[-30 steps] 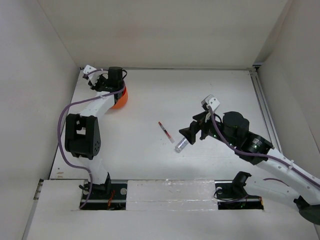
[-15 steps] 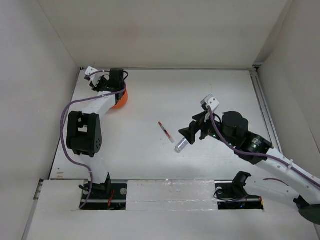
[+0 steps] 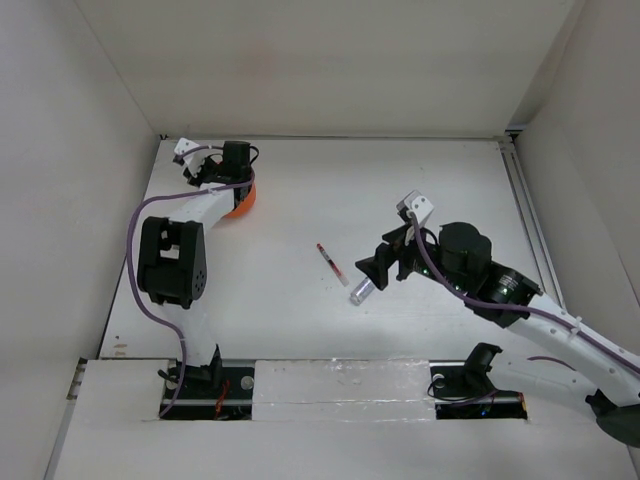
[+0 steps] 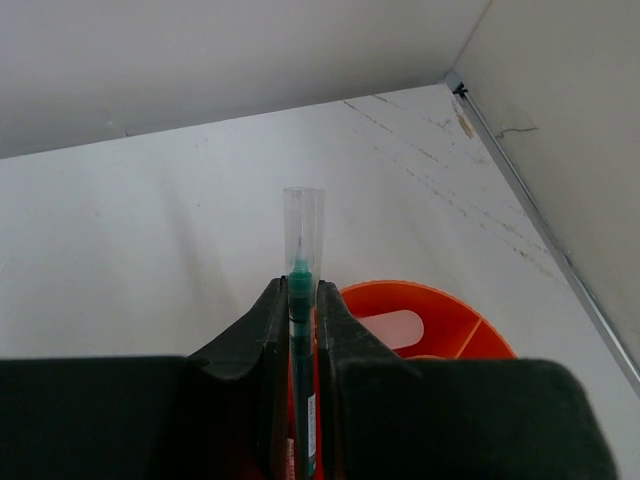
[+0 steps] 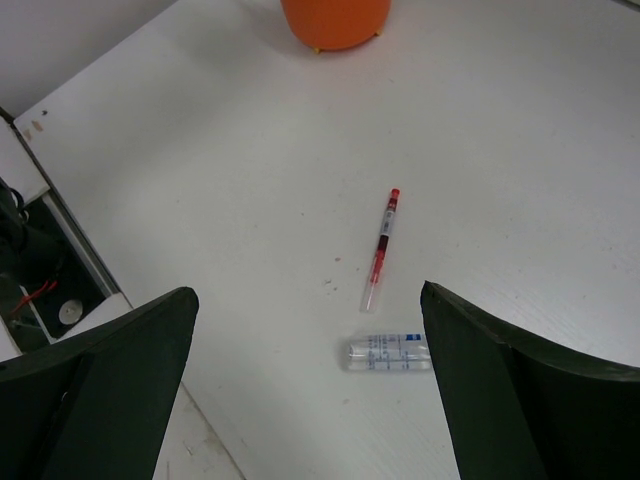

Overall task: Sort the stationery into containers
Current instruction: Place the pen in the storage box.

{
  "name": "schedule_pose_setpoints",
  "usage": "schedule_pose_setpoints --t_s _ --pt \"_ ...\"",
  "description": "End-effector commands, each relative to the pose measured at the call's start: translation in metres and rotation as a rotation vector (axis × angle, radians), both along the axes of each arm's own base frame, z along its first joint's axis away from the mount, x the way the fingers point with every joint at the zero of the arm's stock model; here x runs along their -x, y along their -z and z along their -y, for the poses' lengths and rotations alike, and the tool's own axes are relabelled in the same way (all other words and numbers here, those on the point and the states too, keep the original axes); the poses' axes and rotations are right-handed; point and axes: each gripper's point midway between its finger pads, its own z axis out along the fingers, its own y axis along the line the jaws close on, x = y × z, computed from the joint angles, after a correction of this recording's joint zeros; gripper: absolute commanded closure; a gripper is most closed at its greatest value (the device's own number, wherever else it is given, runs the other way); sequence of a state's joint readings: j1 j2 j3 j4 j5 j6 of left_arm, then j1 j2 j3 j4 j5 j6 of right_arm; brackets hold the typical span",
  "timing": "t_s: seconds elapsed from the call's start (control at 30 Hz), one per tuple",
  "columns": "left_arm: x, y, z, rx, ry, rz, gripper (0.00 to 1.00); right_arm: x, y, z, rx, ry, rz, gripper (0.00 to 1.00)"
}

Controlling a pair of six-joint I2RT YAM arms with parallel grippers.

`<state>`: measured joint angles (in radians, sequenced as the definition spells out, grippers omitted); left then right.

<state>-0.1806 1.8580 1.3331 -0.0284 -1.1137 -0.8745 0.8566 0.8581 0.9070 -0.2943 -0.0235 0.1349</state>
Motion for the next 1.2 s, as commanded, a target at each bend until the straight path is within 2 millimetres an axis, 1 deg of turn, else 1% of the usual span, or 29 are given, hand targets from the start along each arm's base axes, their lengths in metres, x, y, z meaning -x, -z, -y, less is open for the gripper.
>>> schedule_pose_setpoints --t_s 0.0,0.07,0.1,0.13,0.17,0.2,0.23,0.3,0.33,0.4,0.5,0.53,0.57,0.63,0.67,0.7,0.77,0.8,0.83,0.87,0.9,0.93,0.97,1.0,1.03,1.07,1.1,1.13,1.17 --pt "-0.005 -0.010 -0.003 0.010 -0.019 0.041 0.99 -0.005 -0.013 -0.005 -0.041 -0.007 0.044 0.01" --pt "-0.006 -0.009 0.000 0.021 -0.005 0.039 0.95 -0.006 -0.010 -0.006 -0.034 -0.007 0.038 0.01" --pt "-0.006 -0.009 0.000 0.021 -0.005 0.039 0.91 -0.006 -0.010 -0.006 -0.029 -0.009 0.045 0.01" --pt "-0.007 -0.005 0.001 0.028 0.003 0.037 0.86 -0.006 -0.010 -0.006 -0.029 -0.009 0.045 0.01" --pt "-0.006 -0.009 0.001 0.025 0.005 0.039 0.75 -0.006 -0.010 -0.006 -0.029 -0.009 0.045 0.01" --pt "-0.005 -0.007 0.001 0.025 0.005 0.040 0.69 -0.006 -0.010 -0.006 -0.029 -0.009 0.045 0.01" --pt "-0.005 -0.012 0.000 0.022 0.009 0.047 0.65 -0.006 -0.007 -0.008 -0.023 -0.018 0.038 0.01" --pt "-0.005 -0.012 0.000 0.022 0.009 0.047 0.57 -0.006 -0.007 -0.008 -0.023 -0.018 0.038 0.01" --pt "-0.003 -0.008 0.000 0.020 0.009 0.036 0.55 -0.006 -0.007 -0.008 -0.023 -0.018 0.038 0.01" --pt "-0.003 -0.012 0.004 0.022 0.018 0.045 0.55 -0.006 -0.007 -0.008 -0.023 -0.018 0.038 0.01" --pt "0.001 -0.033 0.011 0.007 0.018 0.089 0.53 -0.006 -0.007 -0.008 -0.023 -0.018 0.038 0.01" --pt "0.002 -0.040 0.015 0.005 0.022 0.104 0.53 -0.007 -0.004 -0.009 -0.016 -0.018 0.031 0.01" --pt "0.008 -0.052 0.014 0.008 0.022 0.119 0.49 -0.007 -0.004 -0.009 -0.016 -0.018 0.031 0.01" --pt "0.016 -0.063 0.013 0.034 0.008 0.153 0.43 -0.006 -0.007 -0.011 -0.024 -0.027 0.036 0.01" --pt "0.023 -0.078 0.012 0.051 0.012 0.183 0.38 -0.006 -0.007 -0.011 -0.024 -0.027 0.036 0.01" --pt "0.030 -0.081 0.010 0.047 0.012 0.164 0.33 -0.006 -0.007 -0.011 -0.024 -0.027 0.036 0.01" --pt "0.040 -0.087 0.010 0.081 0.003 0.189 0.04 -0.006 -0.007 -0.011 -0.024 -0.027 0.036 0.01" --pt "0.050 -0.091 0.013 0.084 0.021 0.161 0.00 -0.006 -0.011 -0.011 -0.031 -0.027 0.042 0.01" --pt "0.054 -0.088 0.016 0.112 0.036 0.147 0.00 -0.006 -0.011 -0.011 -0.031 -0.027 0.042 0.01" --pt "0.057 -0.090 0.018 0.148 0.031 0.169 0.00 -0.006 -0.011 -0.011 -0.031 -0.027 0.042 0.01" --pt "0.063 -0.096 0.024 0.164 0.051 0.175 0.00 -0.007 -0.020 -0.008 -0.045 -0.012 0.059 0.01" --pt "0.071 -0.090 0.028 0.163 0.069 0.135 0.00 -0.008 -0.016 -0.006 -0.033 -0.003 0.051 0.01" --pt "0.074 -0.087 0.038 0.178 0.098 0.130 0.00 -0.008 -0.021 -0.003 -0.036 0.008 0.057 0.01" --pt "0.082 -0.084 0.061 0.192 0.151 0.130 0.00 -0.011 -0.025 0.001 -0.042 0.040 0.057 0.01" --pt "0.087 -0.081 0.075 0.198 0.188 0.121 0.00 -0.012 -0.030 0.006 -0.046 0.061 0.066 0.01" --pt "0.091 -0.077 0.093 0.205 0.232 0.117 0.00 -0.013 -0.032 0.009 -0.048 0.085 0.057 0.01" --pt "0.094 -0.071 0.114 0.216 0.292 0.102 0.00 -0.016 -0.033 0.017 -0.035 0.126 0.058 0.01" --pt "0.102 -0.065 0.155 0.244 0.392 0.094 0.00 -0.017 -0.039 0.021 -0.045 0.152 0.057 0.01" --pt "0.104 -0.055 0.178 0.264 0.450 0.072 0.00 -0.017 -0.045 0.026 -0.050 0.170 0.065 0.01"
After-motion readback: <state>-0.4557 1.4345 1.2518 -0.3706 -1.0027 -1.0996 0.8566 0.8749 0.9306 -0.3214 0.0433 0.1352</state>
